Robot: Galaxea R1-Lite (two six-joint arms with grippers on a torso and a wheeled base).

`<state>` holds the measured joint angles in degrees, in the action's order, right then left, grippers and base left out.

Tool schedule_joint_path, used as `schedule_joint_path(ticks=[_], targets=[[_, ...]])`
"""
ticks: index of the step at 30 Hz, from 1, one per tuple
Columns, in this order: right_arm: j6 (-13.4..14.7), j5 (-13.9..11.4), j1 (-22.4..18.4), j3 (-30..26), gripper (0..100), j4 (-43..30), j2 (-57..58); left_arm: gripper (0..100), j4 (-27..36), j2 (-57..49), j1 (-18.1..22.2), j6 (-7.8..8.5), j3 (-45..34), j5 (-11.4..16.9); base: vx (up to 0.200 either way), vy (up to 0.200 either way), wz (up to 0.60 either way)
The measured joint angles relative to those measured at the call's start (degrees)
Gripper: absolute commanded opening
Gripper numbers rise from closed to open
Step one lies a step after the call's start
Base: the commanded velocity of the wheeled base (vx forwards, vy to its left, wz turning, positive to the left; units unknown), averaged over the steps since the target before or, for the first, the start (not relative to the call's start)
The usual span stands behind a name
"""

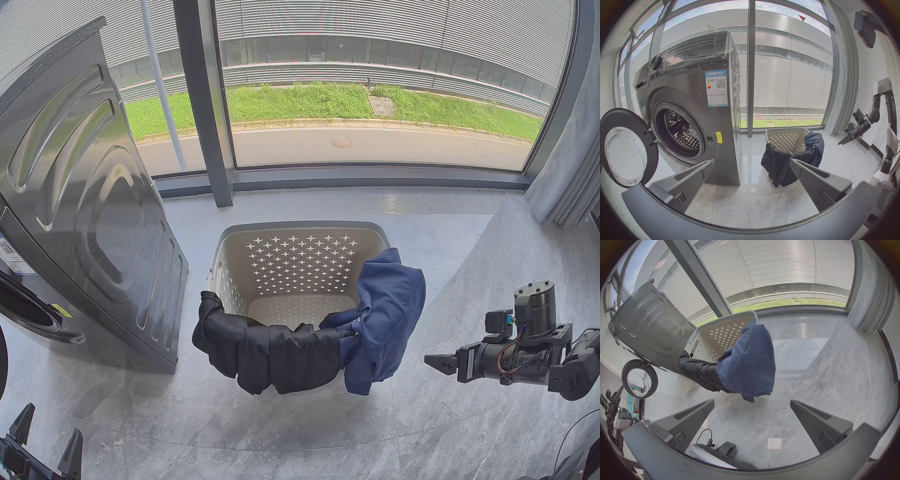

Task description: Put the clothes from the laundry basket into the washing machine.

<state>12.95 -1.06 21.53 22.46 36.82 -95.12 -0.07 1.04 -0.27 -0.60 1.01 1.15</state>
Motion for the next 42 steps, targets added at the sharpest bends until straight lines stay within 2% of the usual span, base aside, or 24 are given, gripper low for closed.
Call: schedule_joint_path(ticks=[7, 19, 42], targets=[[-0.1, 1.5, 1.6, 2.7, 100, 2.4, -5.9, 100, 0.0, 0.0, 0.0, 0.0, 0.0, 0.0, 0.0, 0.0, 0.0], [-0.3, 1.7, 3.1, 9.5, 100, 3.6, -15.2, 100, 0.0, 0.0, 0.0, 0.0, 0.0, 0.0, 0.0, 0.0, 0.0], [0.4, 1.6, 4.0, 19.7, 100, 3.7, -25.5, 100, 0.0, 0.0, 0.0, 0.02, 0.0, 0.1, 0.0, 0.0, 0.0]])
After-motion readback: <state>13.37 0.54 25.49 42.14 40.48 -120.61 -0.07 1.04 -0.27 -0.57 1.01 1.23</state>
